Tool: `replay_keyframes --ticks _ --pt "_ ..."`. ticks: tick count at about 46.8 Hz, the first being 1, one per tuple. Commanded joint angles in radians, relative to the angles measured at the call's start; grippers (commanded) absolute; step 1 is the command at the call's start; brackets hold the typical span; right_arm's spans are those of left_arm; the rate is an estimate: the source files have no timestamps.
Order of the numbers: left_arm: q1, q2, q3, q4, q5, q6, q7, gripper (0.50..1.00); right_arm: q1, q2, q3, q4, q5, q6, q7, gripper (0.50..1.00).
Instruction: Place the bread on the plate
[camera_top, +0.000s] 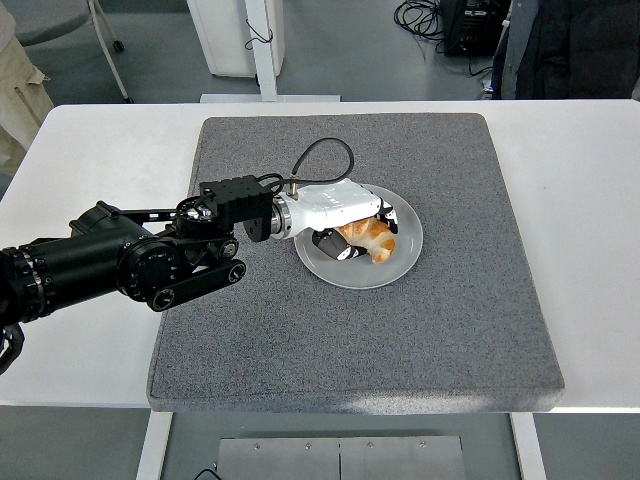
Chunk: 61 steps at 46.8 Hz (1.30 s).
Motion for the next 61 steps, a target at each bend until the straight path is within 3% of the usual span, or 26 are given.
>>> replay_keyframes --ticks 1,11,18,22,44,61 --pt "-0.003 0.001 -0.003 -0.001 -0.001 0.0 -0.001 1.0 0.0 0.0 0.0 0.0 0.0 0.0 0.0 1.0" --pt "-0.009 0.009 -0.007 -0.004 -0.003 0.0 -0.002 1.0 0.0 0.0 0.0 0.0 0.0 0.001 0.0 1.0" --pt "-0.017 0.015 -0.032 -0.013 -0.006 0.0 -0.057 1.0 0.0 0.0 0.0 0.0 0.0 0.0 0.0 1.0" --pt "-0.028 0.019 -0.039 -0.015 -0.027 -0.003 -0.063 1.0 0.0 0.0 0.0 0.0 0.0 0.0 0.0 1.0" --pt "-0.137 0.095 -0.049 -0.039 -0.335 -0.014 -0.053 1.0 0.0 0.0 0.0 0.0 0.0 0.0 0.0 1.0" --pt "-0.227 0.188 -0.084 -0.044 -0.702 -0.019 -0.054 1.0 0.0 0.0 0.0 0.0 0.0 0.0 0.0 1.0"
